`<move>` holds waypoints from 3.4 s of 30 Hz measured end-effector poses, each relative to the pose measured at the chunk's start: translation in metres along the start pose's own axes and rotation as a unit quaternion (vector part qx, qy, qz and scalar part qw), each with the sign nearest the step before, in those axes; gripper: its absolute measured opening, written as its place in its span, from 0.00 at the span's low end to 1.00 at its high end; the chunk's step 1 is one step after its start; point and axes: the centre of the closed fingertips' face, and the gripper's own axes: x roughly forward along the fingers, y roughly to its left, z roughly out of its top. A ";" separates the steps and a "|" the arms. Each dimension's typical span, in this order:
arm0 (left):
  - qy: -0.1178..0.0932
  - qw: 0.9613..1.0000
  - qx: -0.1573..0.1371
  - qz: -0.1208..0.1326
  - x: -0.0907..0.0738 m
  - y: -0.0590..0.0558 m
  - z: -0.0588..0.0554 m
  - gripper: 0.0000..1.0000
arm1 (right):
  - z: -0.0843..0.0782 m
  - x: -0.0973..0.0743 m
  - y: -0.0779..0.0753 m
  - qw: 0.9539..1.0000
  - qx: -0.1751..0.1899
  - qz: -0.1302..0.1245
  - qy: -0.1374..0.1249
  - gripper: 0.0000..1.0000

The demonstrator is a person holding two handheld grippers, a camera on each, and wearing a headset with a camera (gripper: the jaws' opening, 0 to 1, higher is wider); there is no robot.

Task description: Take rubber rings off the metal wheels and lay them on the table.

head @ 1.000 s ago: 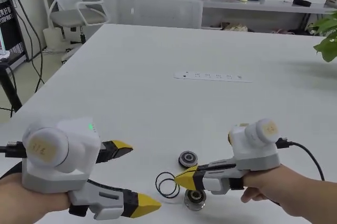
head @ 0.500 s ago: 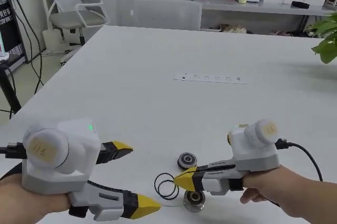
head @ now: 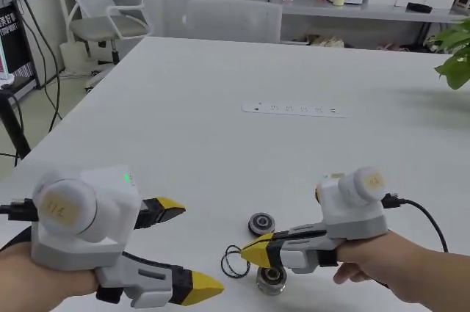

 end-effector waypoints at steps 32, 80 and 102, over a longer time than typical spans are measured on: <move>0.005 1.000 -0.001 -0.001 0.001 0.003 -0.001 0.70 | 0.003 -0.004 -0.005 1.000 -0.005 -0.011 -0.007 0.16; 0.007 1.000 -0.021 -0.009 0.033 0.037 0.016 0.62 | 0.007 -0.044 -0.048 0.995 -0.046 -0.086 -0.031 0.27; 0.024 0.999 -0.025 -0.016 0.053 0.050 0.007 0.60 | -0.002 -0.044 -0.067 0.989 -0.088 -0.119 -0.007 0.32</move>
